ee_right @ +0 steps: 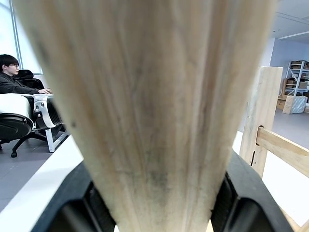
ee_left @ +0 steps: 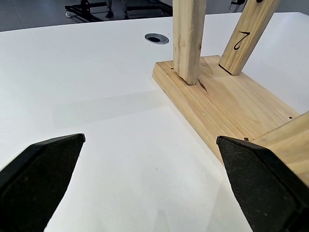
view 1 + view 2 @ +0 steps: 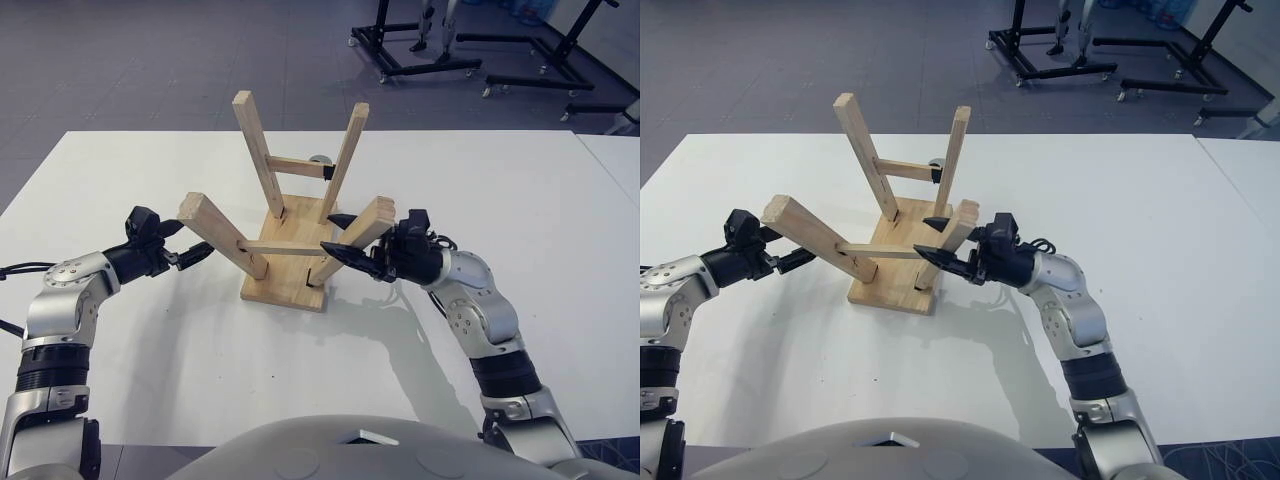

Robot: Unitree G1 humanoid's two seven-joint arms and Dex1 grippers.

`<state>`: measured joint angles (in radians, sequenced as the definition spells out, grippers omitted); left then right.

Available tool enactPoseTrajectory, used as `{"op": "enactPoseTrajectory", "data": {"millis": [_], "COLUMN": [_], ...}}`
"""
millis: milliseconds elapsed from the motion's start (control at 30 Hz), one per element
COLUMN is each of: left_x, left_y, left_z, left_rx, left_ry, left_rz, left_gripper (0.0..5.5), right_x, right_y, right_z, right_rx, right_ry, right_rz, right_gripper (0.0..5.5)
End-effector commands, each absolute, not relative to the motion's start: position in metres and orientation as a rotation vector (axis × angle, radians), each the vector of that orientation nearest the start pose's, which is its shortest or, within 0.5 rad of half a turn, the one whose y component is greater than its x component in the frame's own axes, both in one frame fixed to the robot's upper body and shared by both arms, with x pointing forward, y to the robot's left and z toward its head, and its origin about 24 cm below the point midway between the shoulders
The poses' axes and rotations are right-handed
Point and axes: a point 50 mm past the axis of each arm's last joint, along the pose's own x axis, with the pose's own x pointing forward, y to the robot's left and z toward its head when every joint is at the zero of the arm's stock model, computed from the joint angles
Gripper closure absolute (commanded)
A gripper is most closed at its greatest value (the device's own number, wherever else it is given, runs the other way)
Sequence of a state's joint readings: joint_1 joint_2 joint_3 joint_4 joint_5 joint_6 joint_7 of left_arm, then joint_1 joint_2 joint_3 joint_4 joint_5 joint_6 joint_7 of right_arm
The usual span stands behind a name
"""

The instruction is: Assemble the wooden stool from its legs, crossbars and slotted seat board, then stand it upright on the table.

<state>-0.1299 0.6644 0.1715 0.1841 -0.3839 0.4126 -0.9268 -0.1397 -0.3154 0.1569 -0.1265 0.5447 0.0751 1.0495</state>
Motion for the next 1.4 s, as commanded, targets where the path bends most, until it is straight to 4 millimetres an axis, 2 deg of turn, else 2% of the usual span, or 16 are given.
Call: {"op": "enactPoseTrajectory", "data": {"millis": [33, 333, 533, 700, 767, 833, 900, 967, 1067, 1167, 1333, 1400], "left_x": [0.254, 0.255, 0.265, 0.268, 0.284, 0.303, 0.311, 0.314, 0.316, 0.305, 0.283, 0.275], "left_y": [0.280, 0.279, 0.274, 0.266, 0.279, 0.294, 0.296, 0.290, 0.276, 0.246, 0.194, 0.177], "left_z": [0.071, 0.071, 0.100, 0.120, 0.148, 0.200, 0.236, 0.256, 0.279, 0.299, 0.316, 0.320], "left_rx": [0.019, 0.020, 0.001, 0.101, 0.126, 0.127, 0.109, 0.074, -0.086, -0.135, -0.156, -0.190], "left_ry": [0.414, 0.408, 0.311, 0.262, 0.168, 0.005, -0.104, -0.176, -0.238, -0.263, -0.256, -0.243], "left_rz": [-0.646, -0.643, -0.585, -0.533, -0.391, -0.251, -0.201, -0.189, -0.187, -0.239, -0.446, -0.512], "left_gripper": [0.49, 0.49, 0.49, 0.49, 0.49, 0.49, 0.49, 0.49, 0.49, 0.49, 0.49, 0.82], "right_x": [0.236, 0.233, 0.228, 0.236, 0.241, 0.244, 0.246, 0.247, 0.251, 0.255, 0.266, 0.272], "right_y": [-0.115, -0.110, -0.111, -0.107, -0.107, -0.104, -0.101, -0.097, -0.093, -0.095, -0.096, -0.094], "right_z": [0.087, 0.090, 0.087, 0.090, 0.090, 0.089, 0.088, 0.088, 0.088, 0.088, 0.093, 0.096], "right_rx": [0.080, 0.049, 0.042, 0.037, 0.024, 0.010, 0.002, 0.000, -0.001, -0.014, -0.039, -0.047], "right_ry": [-0.106, -0.116, -0.108, -0.120, -0.119, -0.117, -0.116, -0.119, -0.126, -0.126, -0.142, -0.152], "right_rz": [1.301, 1.320, 1.309, 1.259, 1.237, 1.217, 1.202, 1.195, 1.187, 1.161, 1.112, 1.098], "right_gripper": [3.43, 3.43, 3.43, 3.43, 3.43, 3.43, 3.43, 3.43, 3.43, 3.43, 3.43, 3.43]}}
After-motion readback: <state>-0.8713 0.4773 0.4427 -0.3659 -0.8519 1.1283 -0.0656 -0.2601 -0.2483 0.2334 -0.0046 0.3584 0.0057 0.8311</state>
